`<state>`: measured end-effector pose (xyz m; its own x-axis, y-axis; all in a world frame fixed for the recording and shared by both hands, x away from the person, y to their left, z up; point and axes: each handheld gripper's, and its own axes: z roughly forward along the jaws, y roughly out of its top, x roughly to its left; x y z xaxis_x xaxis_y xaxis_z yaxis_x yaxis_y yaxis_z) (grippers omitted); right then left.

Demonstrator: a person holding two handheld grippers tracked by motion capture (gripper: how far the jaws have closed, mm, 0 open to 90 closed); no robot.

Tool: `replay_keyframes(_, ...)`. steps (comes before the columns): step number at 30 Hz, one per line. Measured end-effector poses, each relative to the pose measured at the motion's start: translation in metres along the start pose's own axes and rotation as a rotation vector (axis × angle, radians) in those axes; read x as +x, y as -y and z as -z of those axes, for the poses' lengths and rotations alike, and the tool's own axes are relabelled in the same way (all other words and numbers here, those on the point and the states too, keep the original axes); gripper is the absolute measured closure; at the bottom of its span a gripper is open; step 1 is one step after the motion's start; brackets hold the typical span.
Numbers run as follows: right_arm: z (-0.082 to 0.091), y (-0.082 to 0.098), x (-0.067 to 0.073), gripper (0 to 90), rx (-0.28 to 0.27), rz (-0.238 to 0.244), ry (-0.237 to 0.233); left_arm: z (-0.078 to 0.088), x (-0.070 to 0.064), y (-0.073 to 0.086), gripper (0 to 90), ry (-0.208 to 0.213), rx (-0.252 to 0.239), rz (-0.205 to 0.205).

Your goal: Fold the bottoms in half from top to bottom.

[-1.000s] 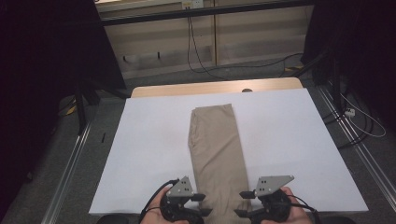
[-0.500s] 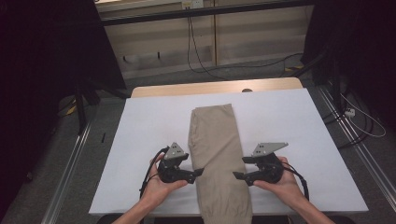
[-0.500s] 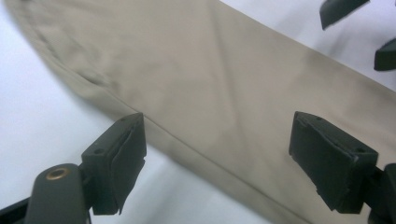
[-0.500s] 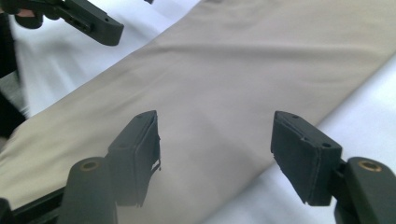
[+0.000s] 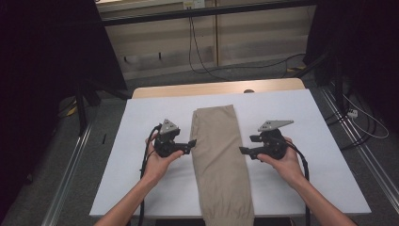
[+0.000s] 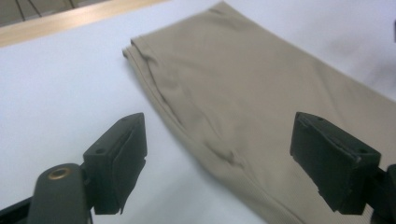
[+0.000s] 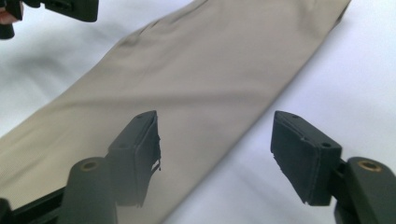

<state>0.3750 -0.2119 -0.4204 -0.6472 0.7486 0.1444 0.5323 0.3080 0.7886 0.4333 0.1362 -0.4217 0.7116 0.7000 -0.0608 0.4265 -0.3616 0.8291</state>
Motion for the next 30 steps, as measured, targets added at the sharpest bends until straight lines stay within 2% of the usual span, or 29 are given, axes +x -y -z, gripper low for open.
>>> replay_keyframes(2,-0.006,-0.008,-0.008,33.6,-0.023,0.001,0.012,-0.006,0.007,-0.004,20.2,-0.041,0.008,-0.009)
replay_keyframes(3,-0.008,-0.010,-0.011,34.2,-0.030,-0.001,0.018,-0.011,0.012,-0.006,19.6,-0.057,0.006,0.006)
replay_keyframes(4,-0.013,-0.014,-0.015,34.0,-0.036,-0.004,0.042,-0.013,0.015,-0.007,19.4,-0.047,-0.003,0.026)
replay_keyframes(5,-0.016,-0.017,-0.018,34.5,-0.041,-0.001,0.053,-0.017,0.020,-0.009,19.3,-0.037,0.010,0.035)
replay_keyframes(7,-0.024,-0.024,-0.027,31.1,-0.024,0.006,0.070,-0.024,0.024,-0.013,18.3,-0.050,0.010,0.024)
replay_keyframes(10,-0.038,-0.038,-0.041,27.7,-0.015,-0.026,0.075,-0.034,0.032,-0.021,17.6,-0.055,0.006,0.034)
replay_keyframes(12,-0.046,-0.048,-0.048,27.6,-0.013,-0.022,0.074,-0.042,0.037,-0.026,17.4,-0.030,0.012,0.065)
replay_keyframes(15,-0.056,-0.060,-0.058,27.8,-0.013,-0.025,0.074,-0.051,0.044,-0.034,17.4,-0.031,0.022,0.077)
replay_keyframes(16,-0.060,-0.065,-0.062,28.0,-0.018,-0.028,0.069,-0.054,0.047,-0.037,17.2,-0.030,0.016,0.094)
replay_keyframes(17,-0.064,-0.070,-0.066,28.0,-0.018,-0.033,0.070,-0.055,0.050,-0.039,16.3,-0.025,0.016,0.087)
replay_keyframes(20,-0.074,-0.080,-0.075,28.0,-0.003,-0.034,0.073,-0.062,0.059,-0.044,11.9,-0.045,0.011,0.089)
replay_keyframes(21,-0.077,-0.082,-0.077,27.0,0.004,-0.031,0.082,-0.065,0.062,-0.044,11.9,-0.060,-0.004,0.107)
replay_keyframes(22,-0.081,-0.085,-0.080,26.9,0.013,-0.028,0.093,-0.066,0.066,-0.045,11.9,-0.061,0.015,0.090)
replay_keyframes(24,-0.089,-0.089,-0.084,26.4,0.022,-0.035,0.114,-0.070,0.072,-0.047,11.9,-0.072,0.016,0.089)
replay_keyframes(25,-0.092,-0.091,-0.086,25.6,0.027,-0.030,0.114,-0.074,0.075,-0.048,12.1,-0.069,0.008,0.109)
replay_keyframes(26,-0.098,-0.092,-0.089,25.5,0.034,-0.025,0.114,-0.077,0.077,-0.049,12.3,-0.070,0.014,0.111)
replay_keyframes(27,-0.102,-0.094,-0.090,25.7,0.040,-0.027,0.125,-0.081,0.078,-0.050,12.4,-0.068,0.013,0.118)
replay_keyframes(30,-0.115,-0.098,-0.096,34.1,0.054,-0.021,0.143,-0.089,0.082,-0.055,14.6,-0.061,0.030,0.116)
